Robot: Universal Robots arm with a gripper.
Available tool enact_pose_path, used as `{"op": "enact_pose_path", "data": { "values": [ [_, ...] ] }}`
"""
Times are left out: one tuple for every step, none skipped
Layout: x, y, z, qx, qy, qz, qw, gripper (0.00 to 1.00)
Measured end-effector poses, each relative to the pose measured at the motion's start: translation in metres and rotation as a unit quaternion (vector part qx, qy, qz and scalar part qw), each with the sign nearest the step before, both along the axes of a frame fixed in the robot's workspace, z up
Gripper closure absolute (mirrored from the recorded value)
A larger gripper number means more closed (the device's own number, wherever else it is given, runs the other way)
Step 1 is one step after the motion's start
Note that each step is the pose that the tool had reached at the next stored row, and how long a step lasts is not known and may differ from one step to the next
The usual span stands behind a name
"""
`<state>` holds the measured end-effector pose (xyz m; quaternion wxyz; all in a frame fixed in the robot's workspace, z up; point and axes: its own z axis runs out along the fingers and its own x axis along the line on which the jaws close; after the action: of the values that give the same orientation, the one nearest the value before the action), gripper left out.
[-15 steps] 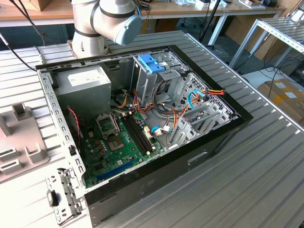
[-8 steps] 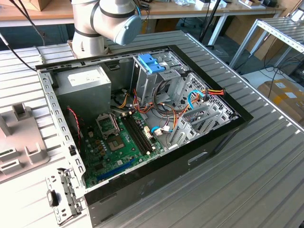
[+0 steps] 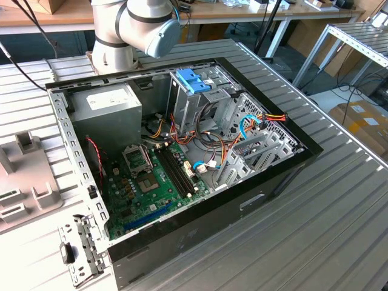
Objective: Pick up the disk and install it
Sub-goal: 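Pick up the disk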
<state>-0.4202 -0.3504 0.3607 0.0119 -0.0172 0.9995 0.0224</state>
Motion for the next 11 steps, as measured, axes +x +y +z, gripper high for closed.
{"op": "enact_pose_path", "data": {
  "values": [
    [0.0,0.0,0.0,0.0,0.0,0.001,1.0,0.89],
    [0.0,0.0,0.0,0.0,0.0,0.003,1.0,0.89],
    [0.0,0.0,0.0,0.0,0.0,0.004,0.99999,0.89],
    [0.0,0.0,0.0,0.0,0.0,0.005,0.99999,0.89],
    [0.0,0.0,0.0,0.0,0.0,0.006,0.99998,0.89],
    [0.0,0.0,0.0,0.0,0.0,0.006,0.99998,0.89],
    [0.0,0.0,0.0,0.0,0.0,0.006,0.99998,0.89],
    [0.0,0.0,0.0,0.0,0.0,0.007,0.99997,0.89],
    [0.0,0.0,0.0,0.0,0.0,0.009,0.99996,0.89],
    [0.0,0.0,0.0,0.0,0.0,0.012,0.99993,0.89],
    [0.0,0.0,0.0,0.0,0.0,0.014,0.9999,0.89]
  ]
}}
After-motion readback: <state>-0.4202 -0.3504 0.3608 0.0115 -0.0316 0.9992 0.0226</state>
